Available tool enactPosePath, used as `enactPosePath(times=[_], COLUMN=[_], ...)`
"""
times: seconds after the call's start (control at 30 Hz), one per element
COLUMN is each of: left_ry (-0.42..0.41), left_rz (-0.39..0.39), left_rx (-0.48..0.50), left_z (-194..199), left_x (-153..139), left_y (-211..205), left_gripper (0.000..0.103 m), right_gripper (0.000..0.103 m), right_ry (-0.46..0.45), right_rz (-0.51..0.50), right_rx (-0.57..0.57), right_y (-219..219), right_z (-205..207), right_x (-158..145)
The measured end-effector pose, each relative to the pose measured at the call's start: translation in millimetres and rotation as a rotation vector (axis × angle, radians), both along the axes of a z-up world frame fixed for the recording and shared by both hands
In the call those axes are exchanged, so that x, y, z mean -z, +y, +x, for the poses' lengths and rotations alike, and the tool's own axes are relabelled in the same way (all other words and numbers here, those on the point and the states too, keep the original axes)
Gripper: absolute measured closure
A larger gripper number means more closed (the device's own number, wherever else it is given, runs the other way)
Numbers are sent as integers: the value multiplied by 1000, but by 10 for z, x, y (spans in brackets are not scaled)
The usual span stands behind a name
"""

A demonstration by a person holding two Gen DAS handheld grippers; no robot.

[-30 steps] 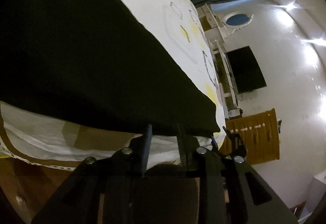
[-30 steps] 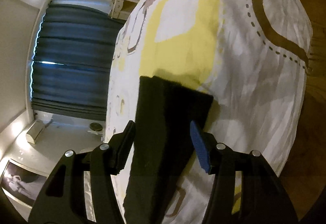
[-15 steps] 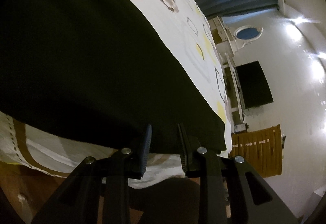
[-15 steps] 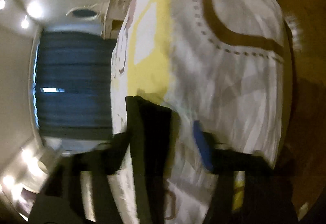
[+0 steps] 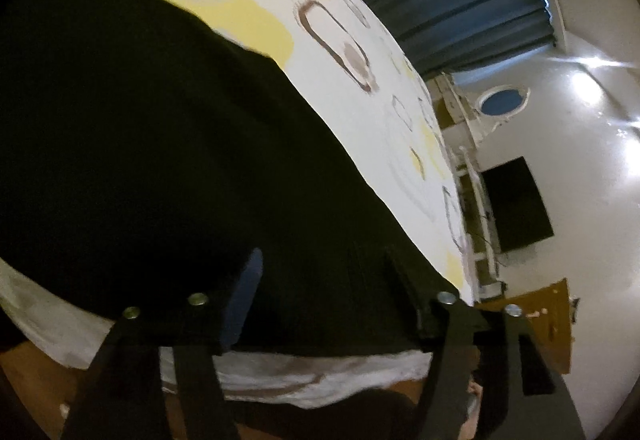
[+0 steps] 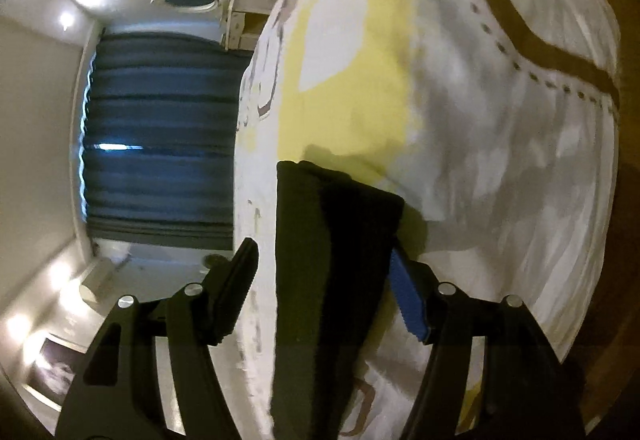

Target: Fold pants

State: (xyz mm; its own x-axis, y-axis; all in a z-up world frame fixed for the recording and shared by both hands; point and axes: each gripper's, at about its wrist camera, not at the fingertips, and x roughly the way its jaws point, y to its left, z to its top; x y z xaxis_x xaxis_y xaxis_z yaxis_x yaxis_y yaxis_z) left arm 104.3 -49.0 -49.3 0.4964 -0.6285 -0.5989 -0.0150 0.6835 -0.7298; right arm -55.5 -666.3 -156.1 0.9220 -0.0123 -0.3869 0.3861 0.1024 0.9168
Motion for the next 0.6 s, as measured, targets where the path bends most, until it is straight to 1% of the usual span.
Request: enactPosePath(times=[0.03,0.1,0.13,0.17,0.2,0.23,0.37,0.47,0.53,0.6], left_ry=[4,9,7,4,-3,-16,-48,-53,-52,-55], left_rz=[36,92,111,139,165,191,287,358,391,401], left_rx=[-8,-13,-13,-14,-15,-17,-27,-32,-23,-16], left_z=[30,81,92,111,126,135,174,233,265,272], left_x=[-18,-53,-64,-84,-108,-126,-168,-146,-109,-77], left_y=[40,104,141,176,200,251,403,527,635,699], left_gripper=[23,21,19,19,19,18,18,18,18,18], right_gripper=[39,43,52,64,72,90,90,90,90,90], right_ry=[22,80,100,124,137,137,146,140,133,124], right_rz=[-14,-60,-77,-98,-112,-114,-132,-146,-152,-162], right_rx=[-5,-17,-21,-26,-35,-43,-55,-56,-57,-61], right_y=[-13,-44,-62,-76,-98,-121,-163,-178,-179,-183], right_z=[-2,63,63,91,127,143,188,279,314,363], right_x=[-33,-102,-130,-150,-166,-172,-241,-314,-371,-456])
